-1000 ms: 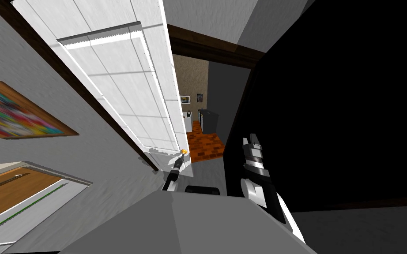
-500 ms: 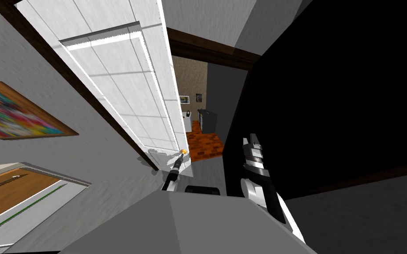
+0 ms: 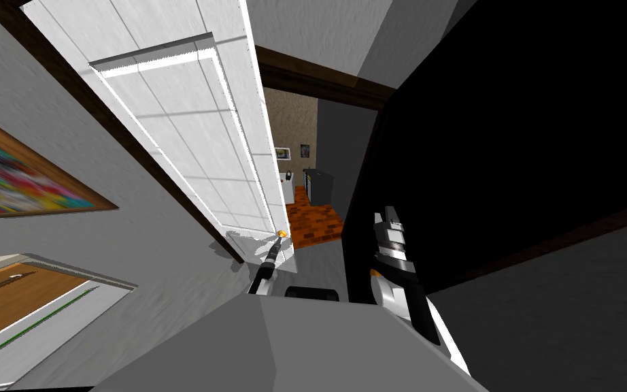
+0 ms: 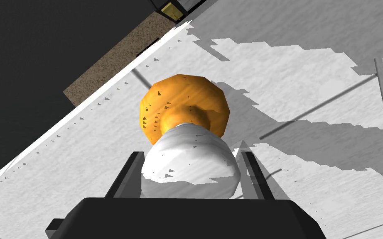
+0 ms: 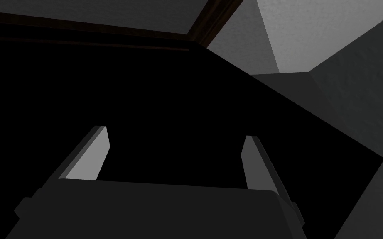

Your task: Pull the door open

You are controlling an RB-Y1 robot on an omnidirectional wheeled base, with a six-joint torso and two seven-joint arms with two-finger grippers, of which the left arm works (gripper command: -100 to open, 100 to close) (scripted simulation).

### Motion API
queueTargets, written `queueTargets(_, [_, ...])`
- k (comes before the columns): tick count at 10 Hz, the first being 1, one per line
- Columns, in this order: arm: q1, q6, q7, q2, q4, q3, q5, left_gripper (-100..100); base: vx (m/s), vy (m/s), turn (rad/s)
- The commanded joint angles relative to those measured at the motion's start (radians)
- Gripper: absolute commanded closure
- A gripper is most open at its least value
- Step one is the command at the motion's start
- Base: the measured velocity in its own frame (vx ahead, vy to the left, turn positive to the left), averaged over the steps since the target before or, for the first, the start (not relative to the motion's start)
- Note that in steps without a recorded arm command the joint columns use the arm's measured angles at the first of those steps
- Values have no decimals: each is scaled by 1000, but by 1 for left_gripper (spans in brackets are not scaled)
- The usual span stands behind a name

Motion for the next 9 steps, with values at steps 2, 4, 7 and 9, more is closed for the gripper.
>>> queueTargets(2, [-1, -4, 70, 4, 6, -5, 14, 100, -34, 6, -31])
queueTargets(4, [-3, -6, 114, 8, 10, -7, 23, 100, -34, 8, -31])
queueTargets(7, [-6, -10, 189, 17, 17, -13, 41, 100, -42, 8, -44])
queueTargets(9, [-8, -12, 237, 21, 21, -16, 51, 100, -26, 8, -39])
